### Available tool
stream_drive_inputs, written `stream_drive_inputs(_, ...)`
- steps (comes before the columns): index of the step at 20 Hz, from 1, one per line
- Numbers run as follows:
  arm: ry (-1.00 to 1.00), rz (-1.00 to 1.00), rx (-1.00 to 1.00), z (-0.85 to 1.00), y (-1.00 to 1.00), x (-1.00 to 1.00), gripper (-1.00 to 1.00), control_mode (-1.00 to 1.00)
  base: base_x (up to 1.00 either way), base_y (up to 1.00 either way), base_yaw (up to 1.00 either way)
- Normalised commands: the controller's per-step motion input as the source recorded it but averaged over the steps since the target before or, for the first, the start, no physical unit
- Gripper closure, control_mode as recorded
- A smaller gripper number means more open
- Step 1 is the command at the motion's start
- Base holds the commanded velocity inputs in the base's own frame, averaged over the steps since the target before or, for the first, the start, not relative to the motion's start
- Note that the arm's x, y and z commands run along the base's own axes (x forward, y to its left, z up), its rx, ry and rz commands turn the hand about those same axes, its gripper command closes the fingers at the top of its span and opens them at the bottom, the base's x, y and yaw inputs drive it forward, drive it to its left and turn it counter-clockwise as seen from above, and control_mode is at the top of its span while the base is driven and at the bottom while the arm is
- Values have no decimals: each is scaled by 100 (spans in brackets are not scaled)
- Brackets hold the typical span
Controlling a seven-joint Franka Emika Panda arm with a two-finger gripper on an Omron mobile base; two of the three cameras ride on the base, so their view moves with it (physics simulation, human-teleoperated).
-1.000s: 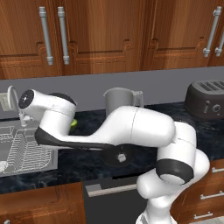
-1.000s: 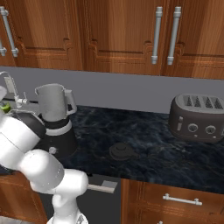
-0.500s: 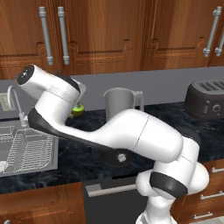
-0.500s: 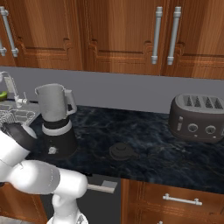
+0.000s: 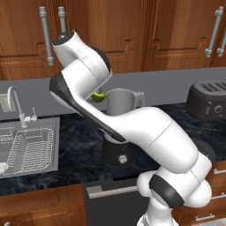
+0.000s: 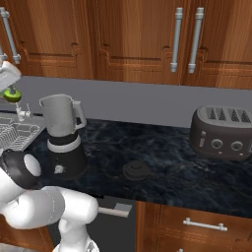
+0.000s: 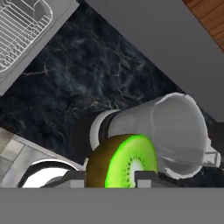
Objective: Open the blender lid, put the kiwi in the blender, close the lid, and start the blender.
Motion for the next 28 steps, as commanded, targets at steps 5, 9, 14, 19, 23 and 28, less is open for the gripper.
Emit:
stream_drive_inputs(5, 0, -1, 23, 8, -75, -2, 100, -100, 0, 0, 0)
stream_drive_inputs(9, 1, 0, 23, 1, -55, 11, 100, -100, 0, 0, 0)
stream_drive_inputs(14, 6, 0, 20, 2, -36, 30, 100, -100, 0, 0, 0)
stream_drive_inputs(19, 16, 0, 16, 3, -16, 43, 100, -100, 0, 0, 0)
stream_drive_inputs(23, 20, 0, 6, 0, -4, 38, 100, -100, 0, 0, 0)
stream_drive_inputs(28, 23, 0, 0, 0, 0, 43, 100, -100, 0, 0, 0)
